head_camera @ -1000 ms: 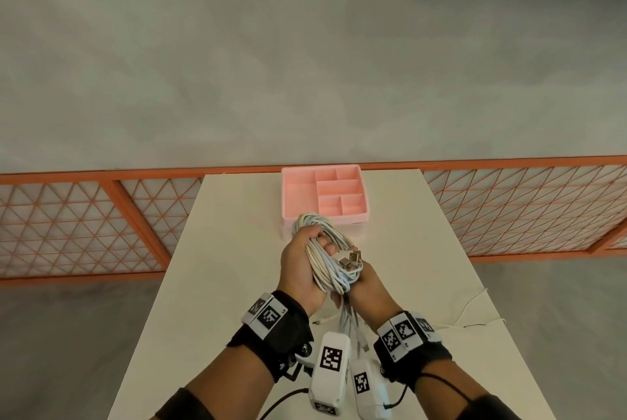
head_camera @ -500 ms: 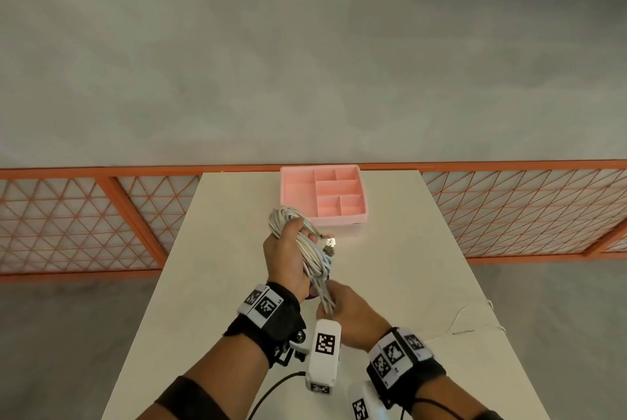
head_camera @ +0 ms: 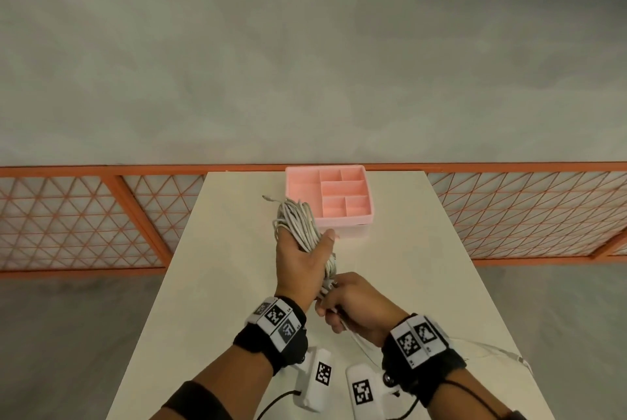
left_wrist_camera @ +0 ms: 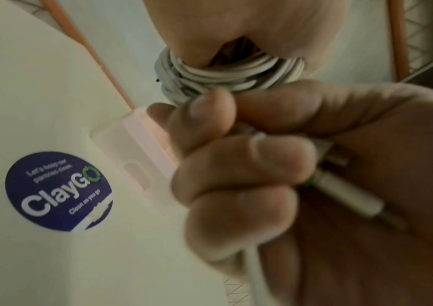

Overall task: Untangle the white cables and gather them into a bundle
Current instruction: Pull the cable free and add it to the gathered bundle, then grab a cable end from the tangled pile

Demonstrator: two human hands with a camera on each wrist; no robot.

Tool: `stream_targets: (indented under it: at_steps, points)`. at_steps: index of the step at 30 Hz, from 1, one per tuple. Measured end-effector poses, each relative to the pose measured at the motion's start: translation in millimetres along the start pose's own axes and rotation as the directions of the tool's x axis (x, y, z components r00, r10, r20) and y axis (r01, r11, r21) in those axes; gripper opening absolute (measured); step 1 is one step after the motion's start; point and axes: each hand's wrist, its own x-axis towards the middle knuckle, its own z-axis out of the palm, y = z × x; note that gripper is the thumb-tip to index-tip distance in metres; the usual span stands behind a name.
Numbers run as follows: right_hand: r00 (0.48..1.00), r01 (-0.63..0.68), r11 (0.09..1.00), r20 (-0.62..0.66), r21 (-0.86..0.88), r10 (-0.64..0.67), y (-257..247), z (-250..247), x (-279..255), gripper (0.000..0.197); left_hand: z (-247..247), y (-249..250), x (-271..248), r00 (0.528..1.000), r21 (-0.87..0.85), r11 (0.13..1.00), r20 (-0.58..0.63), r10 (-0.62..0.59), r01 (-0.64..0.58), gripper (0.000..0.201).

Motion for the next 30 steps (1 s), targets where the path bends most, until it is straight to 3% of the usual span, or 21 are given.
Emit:
stream_targets:
  at_steps: [4, 11, 15, 20, 25, 30]
  points:
    - [0.983, -0.151, 0.977, 0.123, 0.149, 0.133, -17, -11, -6, 0.011, 1, -8, -5, 0.997, 0.105, 0.993, 0.066, 0.041, -0.048, 0.066]
    - [0.95, -0.242, 0.933, 0.26, 0.266, 0.172, -32, -25, -6, 0.04, -13, -15, -8, 0.983, 0.057, 0.998, 0.18, 0.024, -0.035, 0.068]
    - [0.941, -0.251, 0.944, 0.282, 0.214, 0.186, -41, -26, -7, 0.04, -23, -16, -6, 0.972, 0.046, 0.997, 0.231, 0.046, -0.058, 0.064]
    - [0.947, -0.223, 0.961, 0.27, 0.162, 0.174, -48, -17, -6, 0.039, -23, -19, -5, 0.988, 0.056, 0.994, 0.129, 0.085, -0.093, 0.049]
    - [0.964, -0.169, 0.979, 0.224, 0.114, 0.141, -53, -8, -9, 0.03, -24, -19, 0, 0.988, 0.046, 0.992, 0.11, 0.109, -0.114, 0.05]
    - [0.984, -0.073, 0.985, 0.148, -0.156, 0.096, -55, 2, -9, 0.051, -21, -24, 5, 0.979, 0.002, 0.998, 0.197, 0.055, -0.057, 0.045]
